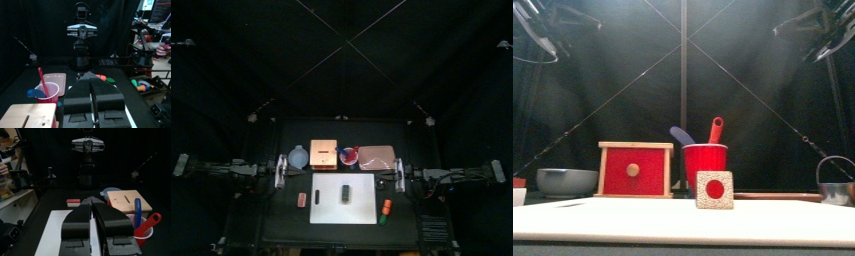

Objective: Cut the sushi into 4 pieces with the knife
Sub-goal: Pick up the knife at its handle with right hand

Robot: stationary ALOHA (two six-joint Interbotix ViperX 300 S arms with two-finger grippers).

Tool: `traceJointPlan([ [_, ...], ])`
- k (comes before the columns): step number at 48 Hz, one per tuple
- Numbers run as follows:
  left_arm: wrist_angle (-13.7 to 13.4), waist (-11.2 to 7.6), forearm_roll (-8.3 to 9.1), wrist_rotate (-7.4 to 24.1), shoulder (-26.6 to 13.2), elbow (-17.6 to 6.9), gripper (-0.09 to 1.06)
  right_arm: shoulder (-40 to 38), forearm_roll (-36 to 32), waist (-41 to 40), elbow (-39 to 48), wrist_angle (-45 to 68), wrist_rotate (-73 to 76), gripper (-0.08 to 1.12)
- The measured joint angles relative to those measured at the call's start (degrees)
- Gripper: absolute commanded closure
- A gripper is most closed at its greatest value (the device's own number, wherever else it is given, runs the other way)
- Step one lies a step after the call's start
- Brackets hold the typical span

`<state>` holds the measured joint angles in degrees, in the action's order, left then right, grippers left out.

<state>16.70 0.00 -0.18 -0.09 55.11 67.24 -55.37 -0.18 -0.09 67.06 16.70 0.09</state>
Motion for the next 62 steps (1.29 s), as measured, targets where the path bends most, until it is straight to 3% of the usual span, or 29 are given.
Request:
traceJointPlan([
  [8, 5.3, 0.09, 0.53, 0.3, -3.3, 1.1, 1.00, 1.7, 2.5, -1.0, -0.4, 0.0, 0.8, 1.01],
  [16, 9.5, 0.09, 1.32, 0.3, -7.0, 1.2, 1.01, 5.5, 4.7, -9.4, -5.7, -3.2, 1.1, 1.00],
  [23, 10.3, 1.41, 1.76, 0.4, -11.0, 1.2, 1.00, 9.6, 4.7, -17.3, -13.2, -13.3, 0.9, 1.00],
  [38, 10.4, 6.86, 1.32, 0.3, -17.6, 0.6, 1.00, 23.2, 4.9, -27.4, -30.2, -32.6, 0.7, 0.95],
  [48, 10.4, 8.88, 1.23, 0.3, -18.1, 0.6, 1.00, 30.1, 5.5, -30.4, -39.1, -42.9, -0.3, 0.71],
  [62, 10.4, 9.76, 1.32, 0.3, -18.1, 0.6, 1.00, 37.3, 9.0, -30.8, -47.4, -53.9, -2.5, 0.18],
])
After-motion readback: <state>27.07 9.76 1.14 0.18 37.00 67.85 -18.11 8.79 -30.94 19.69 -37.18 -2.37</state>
